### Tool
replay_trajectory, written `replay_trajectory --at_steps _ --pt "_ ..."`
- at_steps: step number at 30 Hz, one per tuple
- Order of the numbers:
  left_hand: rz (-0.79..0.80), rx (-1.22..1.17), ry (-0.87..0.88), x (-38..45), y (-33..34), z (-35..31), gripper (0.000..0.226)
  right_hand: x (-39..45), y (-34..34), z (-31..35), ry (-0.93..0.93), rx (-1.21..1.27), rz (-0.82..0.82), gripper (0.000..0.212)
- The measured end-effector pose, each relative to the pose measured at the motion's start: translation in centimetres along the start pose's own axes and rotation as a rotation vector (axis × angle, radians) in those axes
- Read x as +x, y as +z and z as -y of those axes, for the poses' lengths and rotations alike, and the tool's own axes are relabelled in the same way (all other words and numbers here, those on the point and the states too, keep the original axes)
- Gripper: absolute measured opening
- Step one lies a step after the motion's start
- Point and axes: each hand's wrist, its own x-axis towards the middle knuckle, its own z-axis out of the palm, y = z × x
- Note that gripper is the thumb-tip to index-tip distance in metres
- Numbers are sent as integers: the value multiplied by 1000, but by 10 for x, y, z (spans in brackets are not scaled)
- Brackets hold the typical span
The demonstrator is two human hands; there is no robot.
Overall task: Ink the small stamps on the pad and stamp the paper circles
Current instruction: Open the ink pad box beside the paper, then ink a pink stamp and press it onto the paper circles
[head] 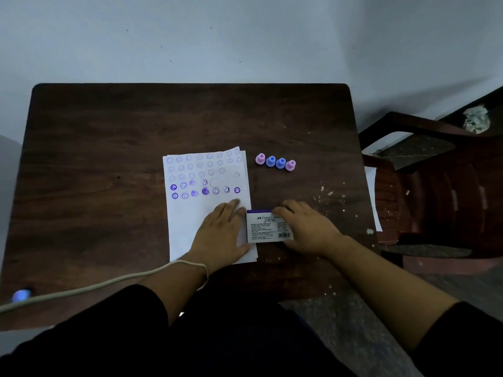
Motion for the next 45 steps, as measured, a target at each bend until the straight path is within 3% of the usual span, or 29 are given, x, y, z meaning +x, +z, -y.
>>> replay_trajectory --at_steps 6,14,20,28,40,45 --pt "0 -5 20 1 5 5 83 1 -26 -11 20 169 103 61" --pt "20 80 43 3 1 1 69 16 -54 -25 190 692 -42 20" --pt "5 134 91 5 5 -3 62 45 -43 -34 388 634 -160 11" --pt "52 177 70 7 6 -10 60 58 -29 -34 537 477 -294 18" --pt "45 196 63 7 2 -16 60 58 -31 -30 567 467 -272 17" --pt "44 178 60 7 3 -16 59 60 -50 -40 533 427 -399 24"
